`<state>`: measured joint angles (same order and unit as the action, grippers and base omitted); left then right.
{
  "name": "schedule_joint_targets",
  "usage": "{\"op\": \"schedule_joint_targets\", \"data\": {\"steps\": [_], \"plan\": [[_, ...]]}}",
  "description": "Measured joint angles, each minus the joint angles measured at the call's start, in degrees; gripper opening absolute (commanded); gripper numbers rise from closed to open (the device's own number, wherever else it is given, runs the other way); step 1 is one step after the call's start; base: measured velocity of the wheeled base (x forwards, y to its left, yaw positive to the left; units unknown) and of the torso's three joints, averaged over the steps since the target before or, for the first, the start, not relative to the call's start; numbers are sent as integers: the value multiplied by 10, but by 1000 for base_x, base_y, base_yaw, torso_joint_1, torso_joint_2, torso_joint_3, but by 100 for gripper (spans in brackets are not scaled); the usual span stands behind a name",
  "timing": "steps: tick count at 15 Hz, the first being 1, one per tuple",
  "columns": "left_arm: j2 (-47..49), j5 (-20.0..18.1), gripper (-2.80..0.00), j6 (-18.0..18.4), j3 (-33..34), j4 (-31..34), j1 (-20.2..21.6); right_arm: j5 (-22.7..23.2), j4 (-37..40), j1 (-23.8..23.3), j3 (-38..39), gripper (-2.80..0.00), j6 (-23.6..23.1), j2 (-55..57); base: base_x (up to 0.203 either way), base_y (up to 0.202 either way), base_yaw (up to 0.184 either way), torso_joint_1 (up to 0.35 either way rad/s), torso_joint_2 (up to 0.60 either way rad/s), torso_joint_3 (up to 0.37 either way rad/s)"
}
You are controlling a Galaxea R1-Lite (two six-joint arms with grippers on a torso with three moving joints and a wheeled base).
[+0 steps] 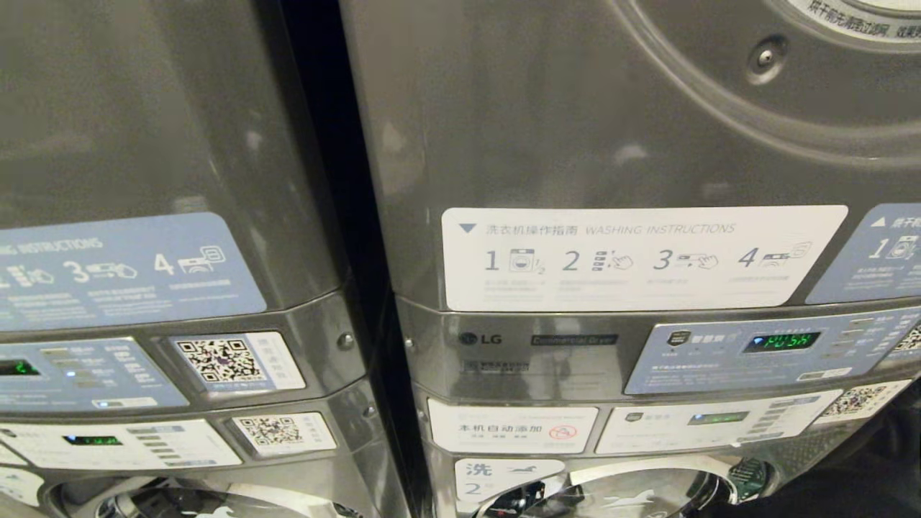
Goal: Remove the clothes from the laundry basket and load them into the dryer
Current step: Put the clothes in the dryer
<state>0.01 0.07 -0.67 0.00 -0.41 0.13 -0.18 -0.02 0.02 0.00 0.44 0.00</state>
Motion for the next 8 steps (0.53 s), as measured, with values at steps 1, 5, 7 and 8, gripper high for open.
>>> {"op": "schedule_joint_targets", "data": {"steps": [1, 5, 7, 8], "plan": [[0, 0, -280, 0, 0, 0, 0, 0, 0, 0, 0, -280, 0, 0, 0, 0, 0, 163, -323, -181], [0, 0, -280, 0, 0, 0, 0, 0, 0, 0, 0, -280, 1, 0, 0, 0, 0, 163, -328, -177], [0, 0, -280, 0, 0, 0, 0, 0, 0, 0, 0, -280, 1, 0, 0, 0, 0, 160, -324, -166], [0, 0, -280, 0, 0, 0, 0, 0, 0, 0, 0, -280, 0, 0, 0, 0, 0, 145, -300, -150]]}}
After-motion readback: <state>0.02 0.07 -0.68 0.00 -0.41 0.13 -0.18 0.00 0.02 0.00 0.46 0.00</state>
